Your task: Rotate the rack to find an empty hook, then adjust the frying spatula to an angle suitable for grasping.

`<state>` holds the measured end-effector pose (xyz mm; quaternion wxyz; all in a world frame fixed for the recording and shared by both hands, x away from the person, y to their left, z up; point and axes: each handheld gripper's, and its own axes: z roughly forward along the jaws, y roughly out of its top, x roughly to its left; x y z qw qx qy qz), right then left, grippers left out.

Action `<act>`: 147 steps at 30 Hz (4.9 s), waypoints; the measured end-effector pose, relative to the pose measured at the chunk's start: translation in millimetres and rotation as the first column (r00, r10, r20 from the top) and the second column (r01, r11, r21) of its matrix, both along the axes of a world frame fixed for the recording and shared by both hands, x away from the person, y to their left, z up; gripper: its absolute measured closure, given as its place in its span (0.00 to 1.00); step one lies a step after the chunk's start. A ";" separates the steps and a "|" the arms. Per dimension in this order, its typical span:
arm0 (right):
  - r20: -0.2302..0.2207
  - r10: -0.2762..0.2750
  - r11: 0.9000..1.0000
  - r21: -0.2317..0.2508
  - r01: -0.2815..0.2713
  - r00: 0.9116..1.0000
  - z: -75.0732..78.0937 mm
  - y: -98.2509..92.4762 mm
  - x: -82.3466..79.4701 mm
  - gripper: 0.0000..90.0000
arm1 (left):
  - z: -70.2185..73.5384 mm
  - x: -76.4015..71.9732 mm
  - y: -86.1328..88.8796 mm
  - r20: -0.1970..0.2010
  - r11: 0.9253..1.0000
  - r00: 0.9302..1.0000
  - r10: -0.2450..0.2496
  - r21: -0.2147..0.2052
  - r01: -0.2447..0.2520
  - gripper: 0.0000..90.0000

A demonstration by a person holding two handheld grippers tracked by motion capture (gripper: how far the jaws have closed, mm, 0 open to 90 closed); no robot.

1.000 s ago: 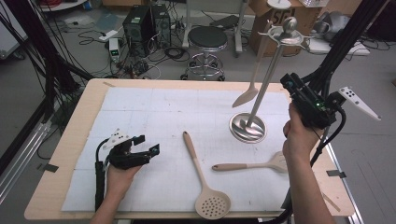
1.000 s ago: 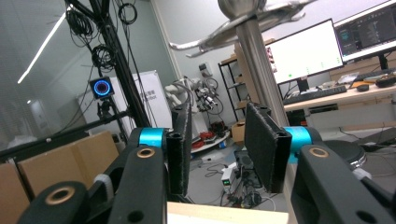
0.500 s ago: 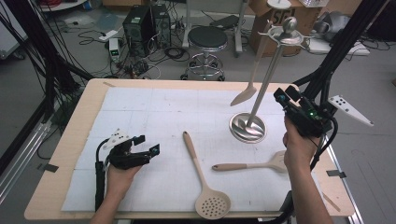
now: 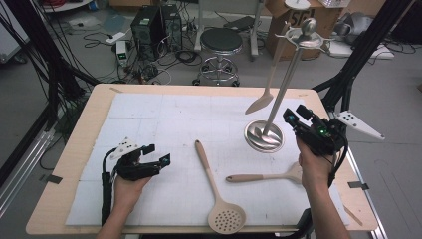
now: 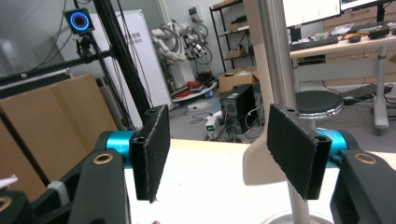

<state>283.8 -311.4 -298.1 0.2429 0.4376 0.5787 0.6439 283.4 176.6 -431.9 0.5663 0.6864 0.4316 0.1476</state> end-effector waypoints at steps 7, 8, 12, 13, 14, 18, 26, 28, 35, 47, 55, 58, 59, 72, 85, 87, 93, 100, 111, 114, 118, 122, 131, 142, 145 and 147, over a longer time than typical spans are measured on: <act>-0.010 -0.010 0.998 -0.059 0.010 1.000 -14.2 3.4 -10.1 0.44 | -0.2 -0.1 -0.2 0.000 1.000 1.000 0.001 0.001 -0.001 0.25; -0.012 -0.022 0.997 -0.070 0.021 1.000 -15.9 3.9 -11.7 0.44 | -0.2 -0.1 -0.3 -0.001 1.000 1.000 0.001 0.001 -0.001 0.25; -0.018 -0.019 0.996 -0.082 0.017 1.000 -22.0 4.6 -15.1 0.44 | -0.6 -0.1 -0.6 -0.002 1.000 1.000 0.001 0.001 -0.001 0.25; -0.020 -0.019 0.996 -0.086 0.017 1.000 -23.7 4.9 -15.6 0.44 | -0.5 -0.1 -0.4 -0.001 1.000 1.000 0.001 0.002 -0.001 0.25; -0.022 -0.019 0.996 -0.088 0.017 1.000 -25.5 4.8 -16.4 0.44 | -0.4 -0.1 -0.2 -0.001 1.000 1.000 0.000 0.002 0.000 0.25; -0.036 -0.022 0.996 -0.082 0.019 0.999 -34.0 1.9 -18.9 0.44 | -0.3 -0.1 0.1 0.001 1.000 1.000 0.000 0.003 0.000 0.25; -0.075 -0.026 0.997 -0.076 0.020 0.997 -50.1 -2.6 -21.7 0.44 | -0.3 -0.4 -0.4 0.000 1.000 1.000 0.001 0.003 -0.001 0.25; -0.077 -0.025 0.997 -0.075 0.019 0.997 -51.3 -3.2 -22.2 0.44 | -0.4 -0.2 -0.4 0.001 1.000 1.000 0.001 0.004 -0.001 0.25; -0.115 -0.006 0.997 -0.083 -0.003 0.993 -61.0 -0.1 -24.5 0.44 | -0.3 -0.3 -0.6 0.001 1.000 1.000 0.000 0.003 0.000 0.25; -0.163 0.018 0.995 -0.098 -0.034 0.986 -78.0 5.0 -29.3 0.44 | -0.1 -0.7 -0.5 0.001 1.000 1.000 0.000 0.001 0.000 0.25; -0.178 0.016 0.994 -0.099 -0.034 0.984 -85.9 2.9 -32.8 0.44 | -0.6 0.2 -0.6 0.004 1.000 1.000 0.004 -0.001 -0.004 0.25; -0.185 0.017 0.994 -0.104 -0.037 0.983 -87.6 2.3 -33.8 0.44 | -0.7 1.2 -0.9 0.003 1.000 1.000 0.002 0.003 -0.002 0.25; -0.185 0.018 0.994 -0.105 -0.038 0.983 -88.4 2.3 -34.1 0.44 | -0.7 1.4 -1.1 0.004 1.000 1.000 0.001 0.002 -0.001 0.25; -0.255 0.062 0.990 -0.106 -0.092 0.965 -109.3 8.6 -41.2 0.46 | 0.2 0.8 -3.5 0.005 1.000 1.000 -0.004 0.003 0.004 0.25; -0.318 0.101 0.984 -0.108 -0.141 0.943 -132.9 15.4 -42.7 0.74 | 0.3 -0.1 -2.7 0.004 1.000 1.000 -0.002 0.005 0.002 0.25; -0.336 0.114 0.983 -0.096 -0.154 0.935 -136.5 16.8 -42.7 0.78 | 0.6 -0.2 -2.7 0.006 1.000 1.000 -0.005 -0.001 0.005 0.25; -0.365 0.127 0.976 -0.123 -0.182 0.922 -140.2 21.5 -42.9 0.85 | 1.4 -1.2 -2.8 0.009 1.000 1.000 -0.006 0.001 0.006 0.25; -0.407 0.139 0.972 -0.120 -0.203 0.903 -144.9 24.2 -41.4 0.91 | 2.1 -1.8 -2.1 0.010 1.000 1.000 -0.010 0.000 0.010 0.25; -0.476 0.168 0.958 -0.129 -0.257 0.863 -149.5 29.0 -38.6 0.98 | 2.4 -2.4 -0.9 0.010 1.000 1.000 -0.004 -0.006 0.004 0.25; -0.490 0.181 0.955 -0.121 -0.272 0.853 -150.9 30.0 -37.8 0.99 | 2.3 -2.3 -0.7 0.010 1.000 1.000 -0.003 -0.006 0.003 0.25; -0.528 0.195 0.950 -0.109 -0.293 0.827 -155.2 29.8 -35.5 1.00 | 2.3 -2.3 -0.5 0.010 1.000 1.000 -0.003 -0.006 0.003 0.25; -0.560 0.213 0.945 -0.091 -0.315 0.801 -156.7 31.2 -34.3 1.00 | 2.3 -2.4 -0.3 0.010 1.000 1.000 -0.004 -0.005 0.004 0.25; -0.623 0.228 0.927 -0.096 -0.362 0.748 -165.3 36.7 -31.4 1.00 | 2.3 -2.6 0.4 0.013 1.000 1.000 0.000 -0.006 0.000 0.25; -0.662 0.252 0.923 -0.055 -0.381 0.706 -168.6 34.7 -20.4 1.00 | 2.0 -2.6 -1.1 0.009 1.000 1.000 -0.004 -0.005 0.004 0.25; -0.643 0.247 0.928 -0.059 -0.368 0.725 -167.5 35.7 -18.1 1.00 | 2.3 -2.6 -1.4 0.012 1.000 1.000 -0.002 -0.005 0.002 0.25; -0.638 0.251 0.929 -0.053 -0.366 0.728 -167.4 35.9 -14.4 1.00 | 2.1 -2.3 -1.5 0.011 1.000 1.000 -0.005 -0.005 0.005 0.25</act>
